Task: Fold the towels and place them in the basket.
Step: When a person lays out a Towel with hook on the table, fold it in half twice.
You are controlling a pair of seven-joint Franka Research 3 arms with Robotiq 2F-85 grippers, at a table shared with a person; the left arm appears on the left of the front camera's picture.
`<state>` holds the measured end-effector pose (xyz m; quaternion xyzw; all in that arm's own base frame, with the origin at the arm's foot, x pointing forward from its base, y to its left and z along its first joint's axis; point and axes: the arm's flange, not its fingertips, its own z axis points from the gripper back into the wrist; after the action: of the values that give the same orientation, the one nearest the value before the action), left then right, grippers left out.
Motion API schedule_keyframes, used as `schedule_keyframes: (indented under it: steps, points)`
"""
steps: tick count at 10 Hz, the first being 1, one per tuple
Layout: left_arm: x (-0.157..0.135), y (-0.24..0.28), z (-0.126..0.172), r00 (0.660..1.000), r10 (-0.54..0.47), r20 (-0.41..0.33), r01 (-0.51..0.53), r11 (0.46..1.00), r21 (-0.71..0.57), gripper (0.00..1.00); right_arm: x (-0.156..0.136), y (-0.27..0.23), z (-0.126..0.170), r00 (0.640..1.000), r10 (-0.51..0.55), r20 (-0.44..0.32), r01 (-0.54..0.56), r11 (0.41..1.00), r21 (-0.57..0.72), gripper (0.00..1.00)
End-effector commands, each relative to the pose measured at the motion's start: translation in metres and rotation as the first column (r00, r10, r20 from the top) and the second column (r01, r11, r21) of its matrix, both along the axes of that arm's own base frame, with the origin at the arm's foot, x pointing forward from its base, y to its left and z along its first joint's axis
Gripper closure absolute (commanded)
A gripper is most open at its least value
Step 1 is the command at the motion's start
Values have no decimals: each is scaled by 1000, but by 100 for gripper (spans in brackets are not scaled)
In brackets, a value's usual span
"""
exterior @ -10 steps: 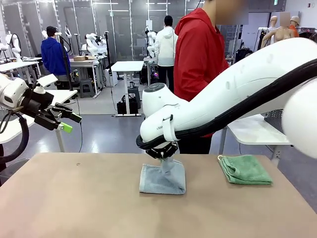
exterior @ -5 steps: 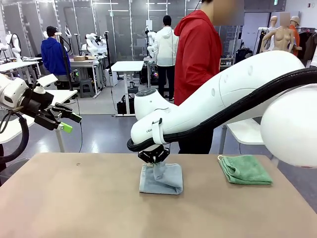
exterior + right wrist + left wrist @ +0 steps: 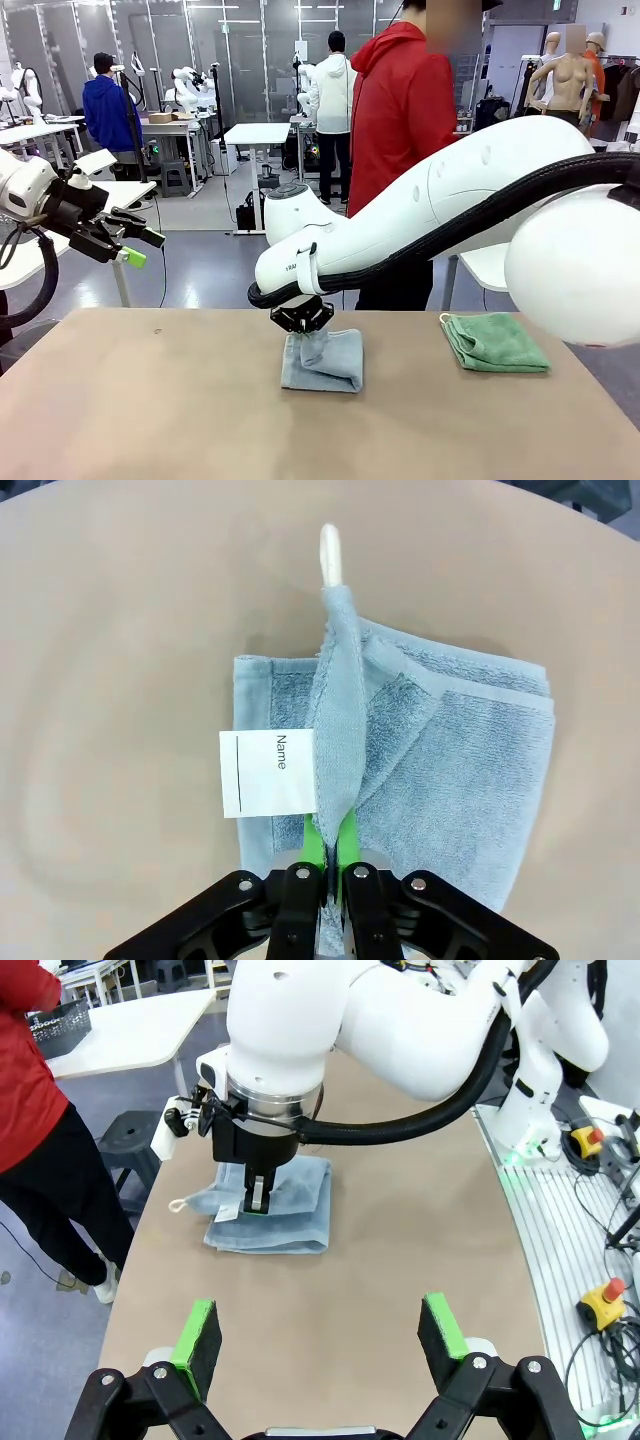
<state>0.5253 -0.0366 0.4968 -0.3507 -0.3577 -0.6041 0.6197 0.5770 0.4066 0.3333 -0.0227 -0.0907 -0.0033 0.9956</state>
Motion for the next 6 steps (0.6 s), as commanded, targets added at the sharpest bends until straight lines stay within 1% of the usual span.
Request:
schedule_keyframes:
  steps: [1,2,3,4,5,6]
  points:
    - [0,1,1,1000,-4,2,4,1000,10,0,2,5,-3,999,-49,-11,49,998,25,75]
    - [0,1,1,1000,-4,2,4,1000,10,0,2,6,-3,999,-54,2,54,998,42,75]
    - [0,1,1,1000,-4,2,4,1000,10,0,1,6,-3,999,-54,8,53,997,54,55]
    - [0,1,1,1000,-4,2,4,1000,10,0,1,7,-2,998,-55,15,54,996,65,73]
    - [0,1,1,1000,-4,2,4,1000,10,0,1,7,-1,998,-62,27,60,996,73,62]
    - [0,1,1,1000,-4,2,4,1000,10,0,-2,8,3,997,-65,39,61,994,88,53]
